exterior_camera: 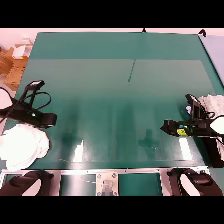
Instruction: Fold the shirts.
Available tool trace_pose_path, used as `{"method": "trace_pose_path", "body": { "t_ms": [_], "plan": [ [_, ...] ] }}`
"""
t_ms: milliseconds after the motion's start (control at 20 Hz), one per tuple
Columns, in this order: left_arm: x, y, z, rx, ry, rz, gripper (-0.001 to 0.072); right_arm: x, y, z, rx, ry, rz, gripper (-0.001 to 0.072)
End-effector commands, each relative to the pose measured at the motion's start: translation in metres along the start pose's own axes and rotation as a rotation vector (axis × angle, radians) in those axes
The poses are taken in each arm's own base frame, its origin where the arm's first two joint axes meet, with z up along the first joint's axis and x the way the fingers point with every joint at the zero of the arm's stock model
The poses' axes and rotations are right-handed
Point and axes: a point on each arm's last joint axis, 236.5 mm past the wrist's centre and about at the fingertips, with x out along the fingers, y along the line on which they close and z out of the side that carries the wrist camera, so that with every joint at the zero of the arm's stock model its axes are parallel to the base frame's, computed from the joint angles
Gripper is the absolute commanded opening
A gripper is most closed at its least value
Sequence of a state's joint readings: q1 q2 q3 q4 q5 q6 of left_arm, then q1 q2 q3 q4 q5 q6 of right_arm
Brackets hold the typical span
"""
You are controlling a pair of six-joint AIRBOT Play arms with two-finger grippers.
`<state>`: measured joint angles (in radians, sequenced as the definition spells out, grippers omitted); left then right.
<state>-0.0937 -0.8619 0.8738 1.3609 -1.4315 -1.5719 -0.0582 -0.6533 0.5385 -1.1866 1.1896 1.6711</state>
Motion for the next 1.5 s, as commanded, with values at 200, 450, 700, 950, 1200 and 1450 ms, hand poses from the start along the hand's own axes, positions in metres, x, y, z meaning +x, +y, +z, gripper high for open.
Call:
{"method": "trace_pose_path", "body": {
  "t_ms": [200, 450, 700, 950, 1200, 1450],
  "plan": [
    [-0.015, 0.089, -0.006, -0.004, 0.020, 0.383, 0.0027, 0.000, 0.000, 0.000, -0.001, 0.000, 0.001, 0.0018],
    [0.024, 0.164, -0.054, -0.124, 0.124, 0.557, 0.0696, 0.000, 0.000, 0.000, 0.000, -0.001, 0.001, 0.0018],
    [0.072, 0.186, -0.042, -0.156, -0.051, 0.507, 0.0693, 0.000, 0.000, 0.000, -0.001, 0.000, 0.001, 0.0018],
    [0.073, 0.188, -0.043, -0.175, -0.054, 0.493, 0.0026, 0.000, 0.000, 0.000, -0.001, 0.000, 0.001, 0.0018],
    [0.006, 0.118, 0.024, -0.036, -0.149, 0.292, 0.0025, 0.000, 0.000, 0.000, -0.001, 0.000, 0.001, 0.0018],
    [-0.083, -0.073, 0.107, 0.320, -0.479, -0.041, 0.0025, 0.000, 0.000, 0.000, -0.001, 0.000, 0.001, 0.0017]
  ]
}}
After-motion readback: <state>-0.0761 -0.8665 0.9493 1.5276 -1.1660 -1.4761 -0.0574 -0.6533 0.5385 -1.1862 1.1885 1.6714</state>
